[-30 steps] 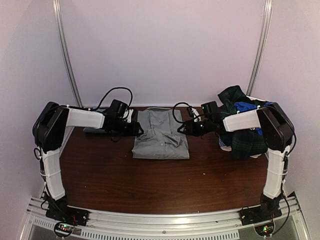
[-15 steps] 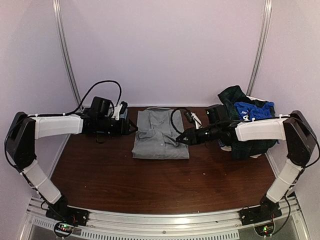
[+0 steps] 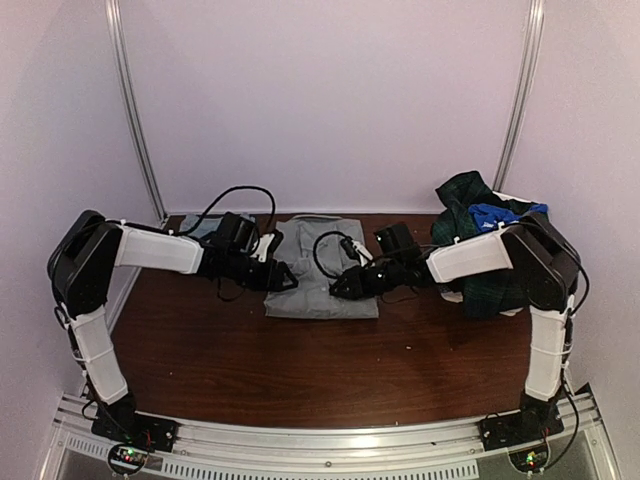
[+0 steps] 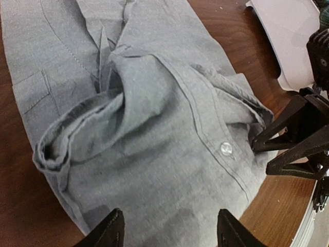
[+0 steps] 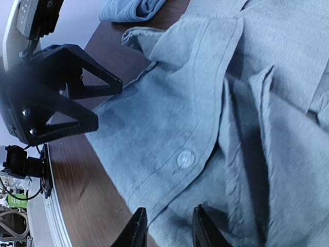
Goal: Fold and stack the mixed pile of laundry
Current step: Smooth out the 2/3-rectangle-folded shirt at the center of the board.
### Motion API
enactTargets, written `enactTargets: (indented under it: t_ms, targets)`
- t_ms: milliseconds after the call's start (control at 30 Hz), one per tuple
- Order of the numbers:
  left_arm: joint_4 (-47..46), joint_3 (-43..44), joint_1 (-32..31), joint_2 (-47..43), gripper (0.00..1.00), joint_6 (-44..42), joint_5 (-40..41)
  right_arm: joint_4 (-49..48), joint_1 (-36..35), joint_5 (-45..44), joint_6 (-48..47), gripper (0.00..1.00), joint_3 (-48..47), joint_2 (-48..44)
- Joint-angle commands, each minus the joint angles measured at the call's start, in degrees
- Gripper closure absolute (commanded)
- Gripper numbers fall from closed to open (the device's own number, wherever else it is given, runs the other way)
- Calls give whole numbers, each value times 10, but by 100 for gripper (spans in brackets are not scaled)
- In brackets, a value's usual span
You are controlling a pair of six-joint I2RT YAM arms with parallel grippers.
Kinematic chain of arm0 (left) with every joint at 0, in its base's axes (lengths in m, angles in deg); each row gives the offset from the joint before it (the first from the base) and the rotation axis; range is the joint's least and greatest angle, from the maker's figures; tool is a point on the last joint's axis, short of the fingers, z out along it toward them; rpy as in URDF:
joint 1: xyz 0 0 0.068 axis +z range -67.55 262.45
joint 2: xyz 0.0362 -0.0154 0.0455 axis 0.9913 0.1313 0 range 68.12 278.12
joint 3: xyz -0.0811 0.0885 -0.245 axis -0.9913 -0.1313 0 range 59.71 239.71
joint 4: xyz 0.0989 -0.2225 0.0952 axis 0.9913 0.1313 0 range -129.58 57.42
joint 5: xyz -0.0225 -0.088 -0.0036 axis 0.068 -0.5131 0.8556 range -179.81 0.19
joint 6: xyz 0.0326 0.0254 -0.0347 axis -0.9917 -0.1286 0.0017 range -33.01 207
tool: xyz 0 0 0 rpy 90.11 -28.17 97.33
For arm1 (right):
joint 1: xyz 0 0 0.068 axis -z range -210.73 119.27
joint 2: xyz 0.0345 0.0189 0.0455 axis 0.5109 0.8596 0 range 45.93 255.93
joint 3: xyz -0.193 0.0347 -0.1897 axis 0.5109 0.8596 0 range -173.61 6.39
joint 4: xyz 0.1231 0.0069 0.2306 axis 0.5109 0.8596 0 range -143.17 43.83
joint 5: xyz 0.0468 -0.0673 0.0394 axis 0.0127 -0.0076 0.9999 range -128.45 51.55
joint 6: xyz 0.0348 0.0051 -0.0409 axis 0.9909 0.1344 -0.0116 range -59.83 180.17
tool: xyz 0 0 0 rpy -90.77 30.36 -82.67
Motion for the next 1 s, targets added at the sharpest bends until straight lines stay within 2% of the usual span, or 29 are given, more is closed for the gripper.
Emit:
enactTargets:
  t_ms: [0,233,333,467,633,767,867,967]
  targets:
    - [-36,59,22,45,37,15,6,25,24,-40,-16,66,-63,46]
    - [-22,175,61,141,36,-6,-7,29,74,-83,-40,61,-149,94]
    - [-3,221,79,157,35,-14,-5,56,91,-90,-60,56,-196,104]
    - [8,205,90,127,33,-28,2,59,100,-51,-93,47,-175,57]
    - [23,172,94,104,32,-39,6,125,102,-26,-142,41,-130,12]
    - [16,156,94,105,31,-37,5,123,102,0,-167,36,-82,-16]
    - [20,164,94,117,31,-39,0,124,102,4,-182,27,-70,-23]
    - [24,174,94,130,31,-41,-3,143,102,-4,-200,25,-85,-6]
